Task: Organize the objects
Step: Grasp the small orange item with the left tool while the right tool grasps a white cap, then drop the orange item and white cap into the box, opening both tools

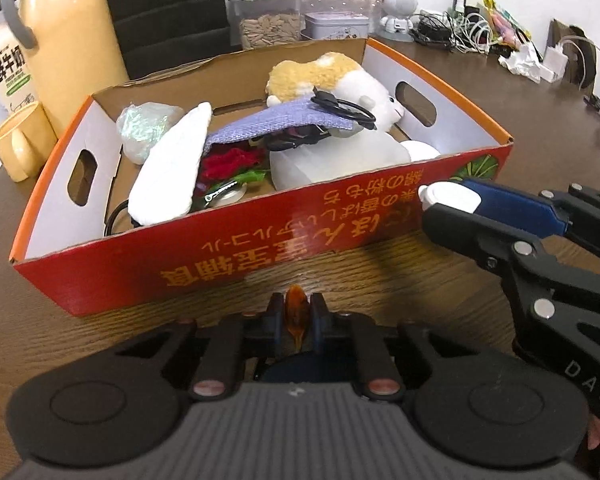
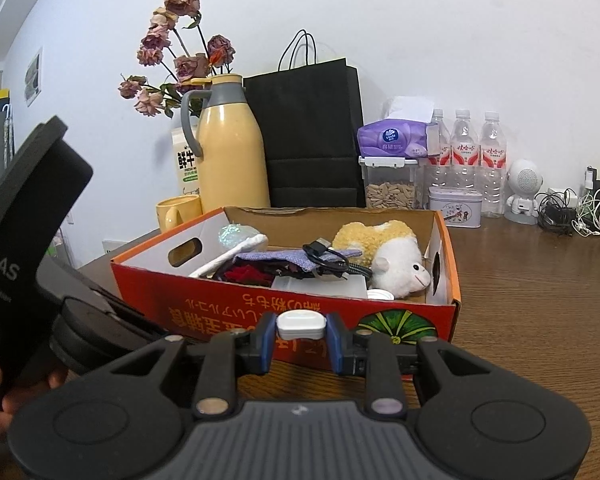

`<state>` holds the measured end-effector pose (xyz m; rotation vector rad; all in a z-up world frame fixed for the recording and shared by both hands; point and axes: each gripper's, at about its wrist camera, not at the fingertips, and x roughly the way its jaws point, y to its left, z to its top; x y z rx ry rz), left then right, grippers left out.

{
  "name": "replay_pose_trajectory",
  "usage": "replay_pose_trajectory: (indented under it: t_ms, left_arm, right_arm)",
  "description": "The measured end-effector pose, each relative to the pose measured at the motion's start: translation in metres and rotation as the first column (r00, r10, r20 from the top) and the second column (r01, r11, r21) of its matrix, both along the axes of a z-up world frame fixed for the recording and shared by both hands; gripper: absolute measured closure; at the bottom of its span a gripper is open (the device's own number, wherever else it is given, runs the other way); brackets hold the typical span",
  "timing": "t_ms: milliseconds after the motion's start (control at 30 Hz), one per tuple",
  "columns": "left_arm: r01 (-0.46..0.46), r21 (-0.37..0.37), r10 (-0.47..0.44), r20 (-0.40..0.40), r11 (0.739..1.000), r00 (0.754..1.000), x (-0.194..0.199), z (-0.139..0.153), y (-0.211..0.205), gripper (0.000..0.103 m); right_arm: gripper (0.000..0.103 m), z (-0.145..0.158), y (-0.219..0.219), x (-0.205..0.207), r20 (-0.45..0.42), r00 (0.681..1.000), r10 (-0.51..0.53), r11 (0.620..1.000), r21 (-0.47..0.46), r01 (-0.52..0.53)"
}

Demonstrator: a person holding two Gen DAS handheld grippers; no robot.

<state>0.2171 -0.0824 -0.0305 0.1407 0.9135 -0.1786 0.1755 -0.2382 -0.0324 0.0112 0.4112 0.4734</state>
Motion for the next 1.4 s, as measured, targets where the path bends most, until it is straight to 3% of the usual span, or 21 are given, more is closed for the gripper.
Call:
replay_pose_trajectory:
  t_ms: [200, 467, 833, 967, 1267, 1400]
  left_arm:
    - [-0.032, -0.036, 0.033, 0.017, 0.999, 0.999, -0.004, 0.002, 0.008, 0.089]
    - [-0.045, -0.115, 0.057, 0.104, 0.992, 0.993, -0.020, 0.025, 0.021, 0.089]
    - [-0.065, -0.225, 0.119, 0.232, 0.972, 0.965, -0.028, 0.055, 0.042, 0.089]
    - [-0.072, -0.254, 0.140, 0.263, 0.965, 0.954, -0.023, 0.064, 0.050, 0.089]
    - [-0.102, -0.304, 0.216, 0.369, 0.947, 0.904, 0.002, 0.082, 0.063, 0.089]
    - [-0.140, -0.311, 0.270, 0.428, 0.940, 0.863, 0.019, 0.080, 0.070, 0.089]
  right_arm:
    - [0.077, 0.000, 0.000, 0.000, -0.001, 1.000, 0.000, 1.000, 0.000, 0.000]
    - [0.077, -0.001, 0.002, -0.001, -0.001, 1.000, 0.003, 1.000, 0.000, -0.003]
    - [0.077, 0.004, 0.004, -0.006, 0.057, 0.998, 0.012, 1.000, 0.002, -0.012]
    - [0.077, 0.015, 0.012, -0.006, 0.101, 0.995, 0.018, 0.999, -0.042, -0.014]
    - [0.077, 0.057, 0.037, 0.030, 0.200, 0.979, -0.026, 0.993, -0.105, 0.048]
    - [0.077, 0.058, 0.043, 0.061, 0.199, 0.976, -0.094, 0.993, -0.052, 0.106]
